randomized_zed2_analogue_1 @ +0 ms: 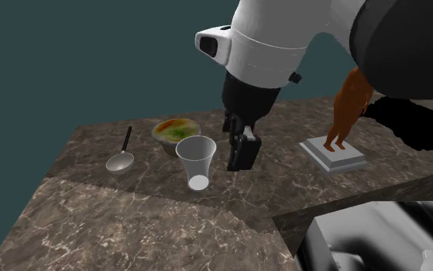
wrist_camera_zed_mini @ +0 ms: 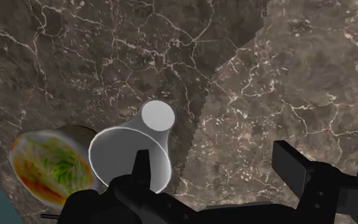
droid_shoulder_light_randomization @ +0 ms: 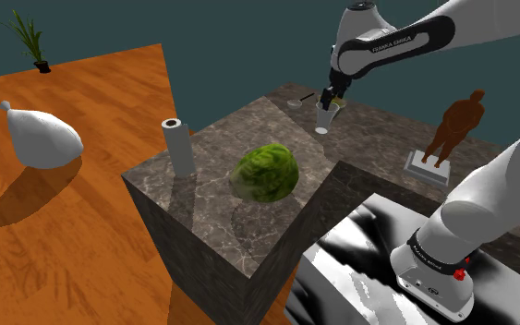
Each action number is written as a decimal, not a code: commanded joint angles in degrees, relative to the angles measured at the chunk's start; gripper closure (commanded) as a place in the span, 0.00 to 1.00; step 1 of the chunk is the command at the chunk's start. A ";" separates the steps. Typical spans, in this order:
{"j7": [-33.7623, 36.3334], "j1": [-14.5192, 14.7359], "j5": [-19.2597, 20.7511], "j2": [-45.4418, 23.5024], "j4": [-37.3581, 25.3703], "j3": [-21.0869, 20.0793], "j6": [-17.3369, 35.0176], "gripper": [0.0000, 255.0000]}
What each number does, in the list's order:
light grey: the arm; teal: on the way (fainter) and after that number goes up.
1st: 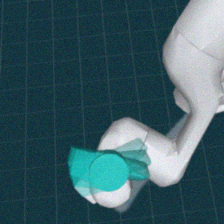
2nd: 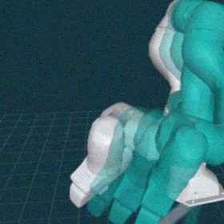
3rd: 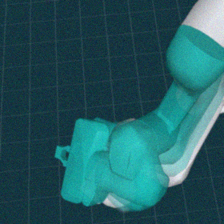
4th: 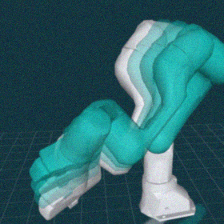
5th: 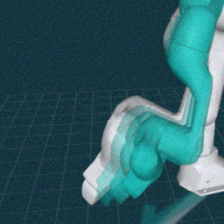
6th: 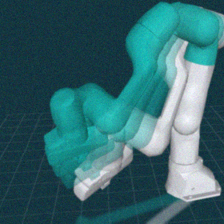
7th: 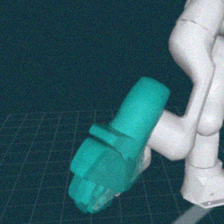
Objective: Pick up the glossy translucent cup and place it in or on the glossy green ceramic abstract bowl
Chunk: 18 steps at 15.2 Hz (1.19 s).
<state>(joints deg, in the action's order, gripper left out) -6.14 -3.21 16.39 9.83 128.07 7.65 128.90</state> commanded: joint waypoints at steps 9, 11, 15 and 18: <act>0.57 -1.40 3.82 -17.89 -10.16 1.27 8.40 0.00; 0.63 -1.62 3.91 -19.00 -10.06 1.43 9.67 0.00; 0.76 -2.13 4.12 -21.66 -10.02 1.78 12.50 0.00; 0.76 -2.13 4.12 -21.66 -10.02 1.78 12.50 0.00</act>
<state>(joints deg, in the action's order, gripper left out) -5.41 -5.33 20.49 -11.77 118.04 9.43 141.31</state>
